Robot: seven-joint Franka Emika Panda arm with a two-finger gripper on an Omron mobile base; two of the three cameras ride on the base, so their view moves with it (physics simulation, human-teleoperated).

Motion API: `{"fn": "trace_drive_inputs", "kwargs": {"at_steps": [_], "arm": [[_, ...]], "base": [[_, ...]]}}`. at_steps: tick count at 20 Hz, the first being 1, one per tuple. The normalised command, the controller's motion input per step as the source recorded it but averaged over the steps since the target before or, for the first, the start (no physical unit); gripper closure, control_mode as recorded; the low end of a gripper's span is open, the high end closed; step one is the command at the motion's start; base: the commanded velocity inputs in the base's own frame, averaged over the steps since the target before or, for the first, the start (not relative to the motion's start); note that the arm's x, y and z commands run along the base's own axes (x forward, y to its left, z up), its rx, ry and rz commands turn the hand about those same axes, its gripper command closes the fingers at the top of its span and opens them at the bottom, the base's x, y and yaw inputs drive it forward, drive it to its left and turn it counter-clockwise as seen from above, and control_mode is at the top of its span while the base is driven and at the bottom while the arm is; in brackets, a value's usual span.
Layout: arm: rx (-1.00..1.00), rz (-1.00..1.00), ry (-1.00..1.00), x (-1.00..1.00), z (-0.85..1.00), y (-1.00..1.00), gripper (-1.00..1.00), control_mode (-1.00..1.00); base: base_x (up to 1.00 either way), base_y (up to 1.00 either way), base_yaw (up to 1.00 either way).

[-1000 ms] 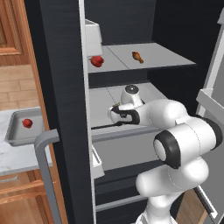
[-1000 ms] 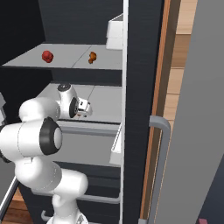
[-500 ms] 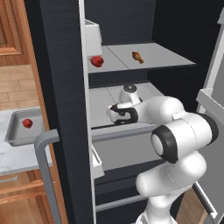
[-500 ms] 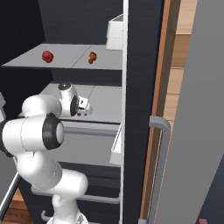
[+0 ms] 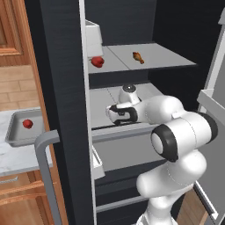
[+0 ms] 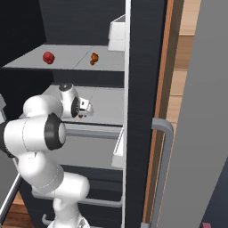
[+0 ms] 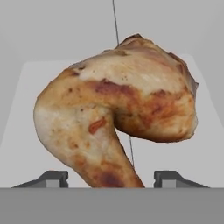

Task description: Place one bell pepper and one chicken drumstick in each tupperware on the nearby counter, to pack two identical lunches.

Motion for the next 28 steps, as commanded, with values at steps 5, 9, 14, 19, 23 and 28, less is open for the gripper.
{"fn": "trace_drive_inputs", "kwargs": {"at_steps": [5, 9, 14, 19, 23, 28], "arm": [[0.0, 0.0, 0.0, 0.0, -0.18, 0.0, 1.0, -1.0], [0.0, 0.0, 0.0, -0.16, -0.14, -0.01, 1.0, -1.0], [0.0, 0.03, 0.0, -0.84, -0.53, 0.0, 1.0, -1.0], [0.0, 0.11, -0.05, -1.0, -0.21, -0.21, 1.0, -1.0], [0.0, 0.18, -0.26, -1.0, 0.55, -0.63, 1.0, -1.0], [0.0, 0.1, -0.11, -1.0, 0.84, -0.39, 1.0, -1.0]], "base": [[0.0, 0.0, 0.0], [0.0, 0.0, 0.0], [0.0, 0.0, 0.0], [0.0, 0.0, 0.0], [0.0, 0.0, 0.0], [0.0, 0.0, 0.0]]}}
